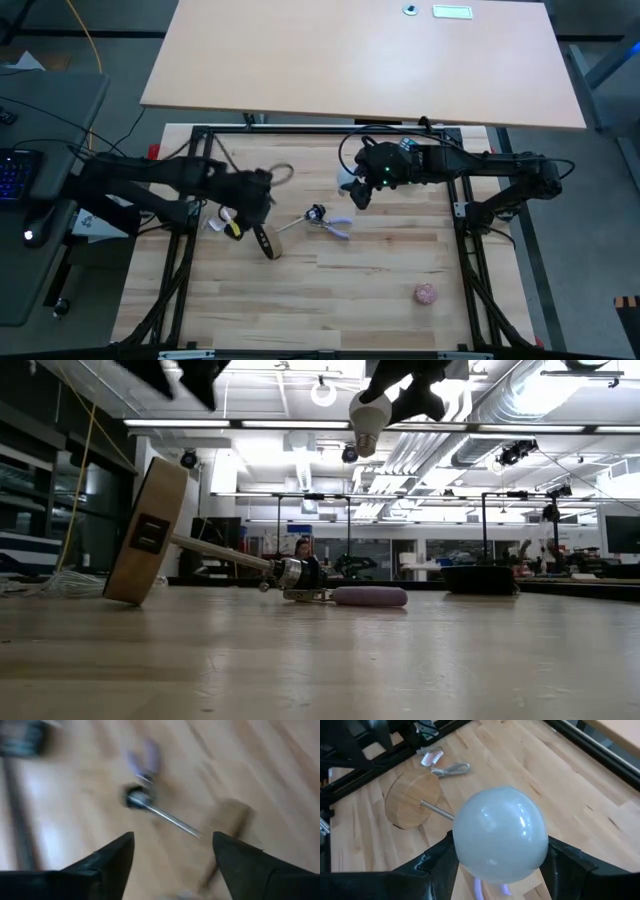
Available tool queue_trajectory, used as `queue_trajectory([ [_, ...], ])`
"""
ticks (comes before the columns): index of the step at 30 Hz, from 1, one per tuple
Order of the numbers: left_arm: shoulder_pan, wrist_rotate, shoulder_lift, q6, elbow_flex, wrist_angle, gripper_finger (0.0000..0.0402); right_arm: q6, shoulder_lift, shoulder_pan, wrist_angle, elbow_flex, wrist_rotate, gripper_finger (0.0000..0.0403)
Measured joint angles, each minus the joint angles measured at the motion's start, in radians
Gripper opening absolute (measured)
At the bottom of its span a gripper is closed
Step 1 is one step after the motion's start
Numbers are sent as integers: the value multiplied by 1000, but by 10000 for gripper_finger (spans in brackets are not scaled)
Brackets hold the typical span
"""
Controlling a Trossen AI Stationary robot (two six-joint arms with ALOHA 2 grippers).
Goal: Screw lightbulb
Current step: Insert the light bulb into the lamp socket
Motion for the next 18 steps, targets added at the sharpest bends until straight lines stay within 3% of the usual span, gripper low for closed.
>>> queue_trajectory([
  [3, -30, 57, 68, 68, 0, -82, 280, 2, 0, 0, -5, 0, 0, 233],
  [10, -61, 16, 202, 275, -1, -73, 287, 9, 0, 0, -3, 0, 0, 233],
  [18, -33, 85, 281, 299, 0, -80, 287, 1, 0, 1, -3, 0, -9, 233],
])
